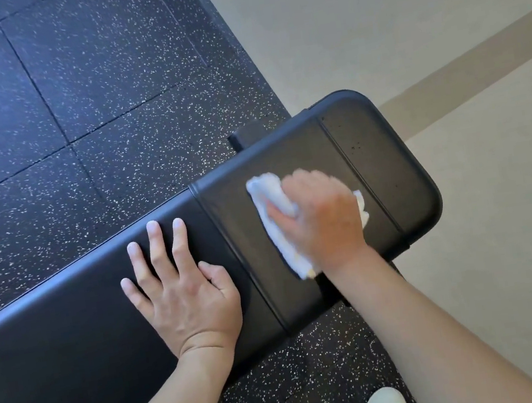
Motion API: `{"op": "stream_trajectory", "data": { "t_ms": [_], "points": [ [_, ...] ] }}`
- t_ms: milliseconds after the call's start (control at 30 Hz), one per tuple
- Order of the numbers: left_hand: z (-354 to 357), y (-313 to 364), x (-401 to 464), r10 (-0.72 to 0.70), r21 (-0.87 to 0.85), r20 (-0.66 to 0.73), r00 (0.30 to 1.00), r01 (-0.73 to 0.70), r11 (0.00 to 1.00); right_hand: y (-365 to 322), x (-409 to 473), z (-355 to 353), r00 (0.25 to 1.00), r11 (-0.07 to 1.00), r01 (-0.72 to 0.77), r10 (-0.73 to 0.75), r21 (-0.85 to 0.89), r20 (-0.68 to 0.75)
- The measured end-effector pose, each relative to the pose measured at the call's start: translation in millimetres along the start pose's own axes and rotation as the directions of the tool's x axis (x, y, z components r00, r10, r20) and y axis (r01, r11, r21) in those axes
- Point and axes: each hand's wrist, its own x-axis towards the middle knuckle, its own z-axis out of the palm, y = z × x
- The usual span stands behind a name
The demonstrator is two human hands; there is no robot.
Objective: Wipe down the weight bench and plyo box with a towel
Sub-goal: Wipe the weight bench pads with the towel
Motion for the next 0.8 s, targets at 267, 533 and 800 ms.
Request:
{"op": "stream_trajectory", "data": {
  "t_ms": [267, 533, 800],
  "points": [
    [1, 0, 1, 0.003, -0.004, -0.023, 1.0, -0.003, 1.0, -1, 88, 32, 0.982, 0.98, -0.189, 0.188, 0.059, 0.012],
    [2, 0, -2, 0.006, 0.01, -0.001, 1.0, -0.006, 1.0, -44, -21, 8, 1.0, 0.997, -0.003, 0.005, 0.073, -0.022],
    [1, 0, -2, 0.017, 0.024, 0.007, 1.0, -0.017, 1.0, -51, -70, -18, 0.993, 0.992, 0.09, -0.097, 0.094, 0.07]
  ]
}}
